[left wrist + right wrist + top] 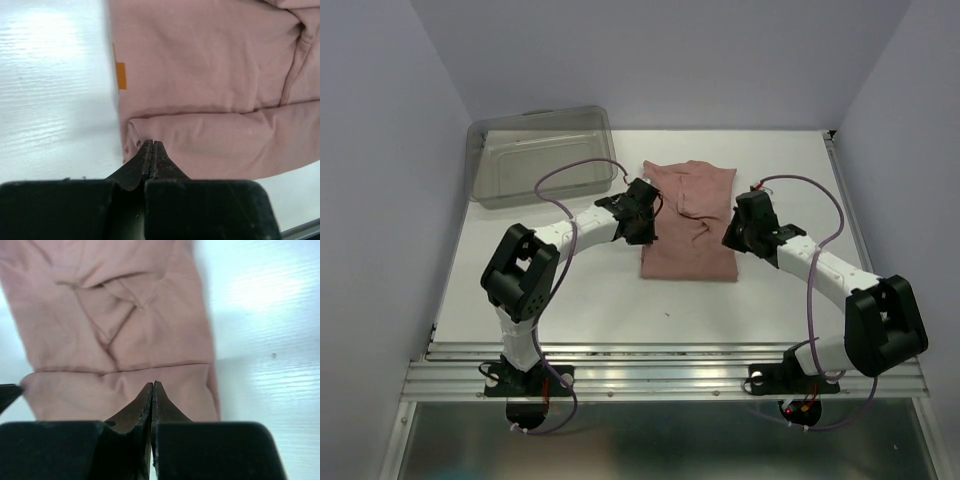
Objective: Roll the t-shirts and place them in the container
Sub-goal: Roll the T-shirt to the center of the board.
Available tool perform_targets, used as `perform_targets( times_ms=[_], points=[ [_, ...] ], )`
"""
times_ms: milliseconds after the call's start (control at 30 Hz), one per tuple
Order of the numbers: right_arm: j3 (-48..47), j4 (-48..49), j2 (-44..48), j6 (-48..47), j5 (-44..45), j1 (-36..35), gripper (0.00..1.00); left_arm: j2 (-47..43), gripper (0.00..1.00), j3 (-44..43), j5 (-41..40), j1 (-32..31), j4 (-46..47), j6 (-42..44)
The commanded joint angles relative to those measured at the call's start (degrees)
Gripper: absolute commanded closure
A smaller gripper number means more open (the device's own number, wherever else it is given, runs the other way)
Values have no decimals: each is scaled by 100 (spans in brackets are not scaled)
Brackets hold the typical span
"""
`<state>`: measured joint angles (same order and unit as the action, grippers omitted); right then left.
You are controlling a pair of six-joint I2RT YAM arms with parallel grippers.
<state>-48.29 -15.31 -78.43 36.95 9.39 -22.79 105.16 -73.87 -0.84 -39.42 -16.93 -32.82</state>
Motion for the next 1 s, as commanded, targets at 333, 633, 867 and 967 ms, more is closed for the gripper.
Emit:
perform_targets(
  times_ms=[333, 633, 867, 967],
  points=[
    [495, 160, -1104, -135, 406, 134, 99, 566, 100, 302, 225, 127, 348, 39],
    [1014, 213, -604, -65, 28, 134, 99, 549, 100, 364, -118, 163, 164, 179],
    [1410, 63, -15, 233, -393, -42, 99, 444, 100, 575, -250, 277, 120, 363],
    [1603, 11, 231, 374, -525, -261, 99, 391, 100, 584, -311, 277, 93, 425]
  ],
)
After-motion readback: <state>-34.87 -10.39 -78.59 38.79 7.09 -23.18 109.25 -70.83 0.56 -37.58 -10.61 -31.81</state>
